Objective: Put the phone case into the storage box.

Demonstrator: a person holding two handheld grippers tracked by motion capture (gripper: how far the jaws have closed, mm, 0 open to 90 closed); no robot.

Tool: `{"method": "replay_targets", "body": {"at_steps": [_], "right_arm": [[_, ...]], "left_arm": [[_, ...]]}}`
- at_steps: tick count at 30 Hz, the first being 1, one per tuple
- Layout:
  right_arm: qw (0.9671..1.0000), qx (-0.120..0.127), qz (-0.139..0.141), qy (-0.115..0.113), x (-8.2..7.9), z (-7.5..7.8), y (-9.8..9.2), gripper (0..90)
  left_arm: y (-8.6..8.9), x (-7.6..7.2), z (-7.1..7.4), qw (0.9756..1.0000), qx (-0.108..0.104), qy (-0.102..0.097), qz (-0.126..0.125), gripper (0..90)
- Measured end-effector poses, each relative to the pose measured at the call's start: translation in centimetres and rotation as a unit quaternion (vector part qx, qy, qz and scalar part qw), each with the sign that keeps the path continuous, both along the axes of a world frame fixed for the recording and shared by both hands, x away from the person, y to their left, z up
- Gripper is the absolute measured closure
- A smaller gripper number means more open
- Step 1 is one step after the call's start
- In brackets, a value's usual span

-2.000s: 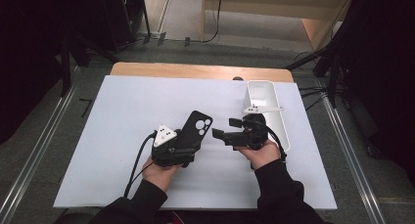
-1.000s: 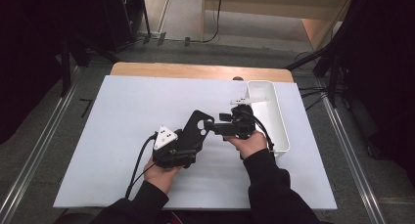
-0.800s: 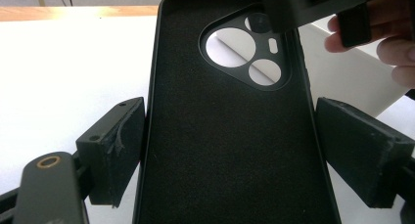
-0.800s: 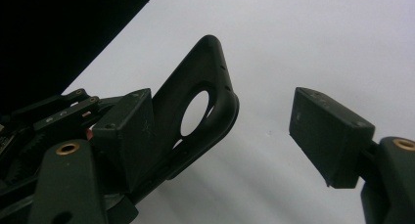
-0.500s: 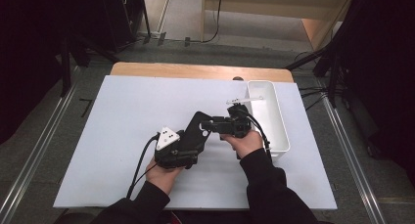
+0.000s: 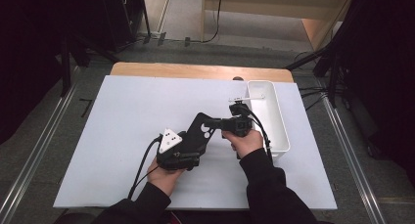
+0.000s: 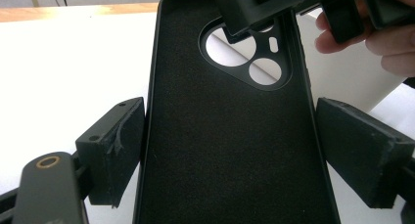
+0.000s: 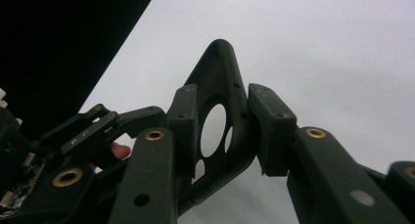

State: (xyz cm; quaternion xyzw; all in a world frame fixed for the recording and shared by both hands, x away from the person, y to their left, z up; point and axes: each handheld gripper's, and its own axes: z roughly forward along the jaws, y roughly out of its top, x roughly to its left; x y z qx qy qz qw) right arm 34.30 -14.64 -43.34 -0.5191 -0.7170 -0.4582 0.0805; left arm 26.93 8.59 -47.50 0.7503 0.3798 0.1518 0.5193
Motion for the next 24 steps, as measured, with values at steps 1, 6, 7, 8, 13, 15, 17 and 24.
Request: {"method": "replay_targets", "body": {"at_steps": [1,6,7,8,13,15,17,24], "right_arm": [[1.0000,0.000,-0.002,0.000,0.0,0.0,-0.1,68.8],[0.9999,0.008,-0.006,0.009,0.1,0.2,-0.3,71.2],[0.9999,0.008,-0.006,0.011,0.1,0.3,-0.3,71.5],[0.9999,0.008,-0.008,0.011,0.1,0.3,-0.3,71.7],[0.9997,0.013,-0.012,0.018,0.1,0.5,-0.4,73.7],[0.9995,0.016,-0.014,0.022,0.1,0.6,-0.4,74.1],[0.9993,0.021,-0.015,0.029,0.0,0.7,-0.4,74.3],[0.9990,0.026,-0.017,0.032,-0.1,1.1,-0.4,74.5]], "left_arm": [[0.0,0.0,0.0,1.0000,0.001,-0.002,0.000,13.6],[-0.1,-0.1,0.1,1.0000,0.000,-0.007,0.000,13.6],[-0.1,-0.2,0.1,1.0000,-0.001,-0.009,-0.001,13.5],[-0.1,-0.2,0.1,0.9999,-0.001,-0.010,-0.002,13.6],[-0.1,-0.2,0.0,0.9999,0.001,-0.014,-0.001,13.4],[-0.1,-0.2,0.1,0.9998,0.004,-0.017,-0.002,13.4],[-0.1,-0.3,0.1,0.9998,0.003,-0.018,-0.003,13.3],[0.0,-0.3,0.2,0.9997,-0.001,-0.026,-0.005,12.9]]}}
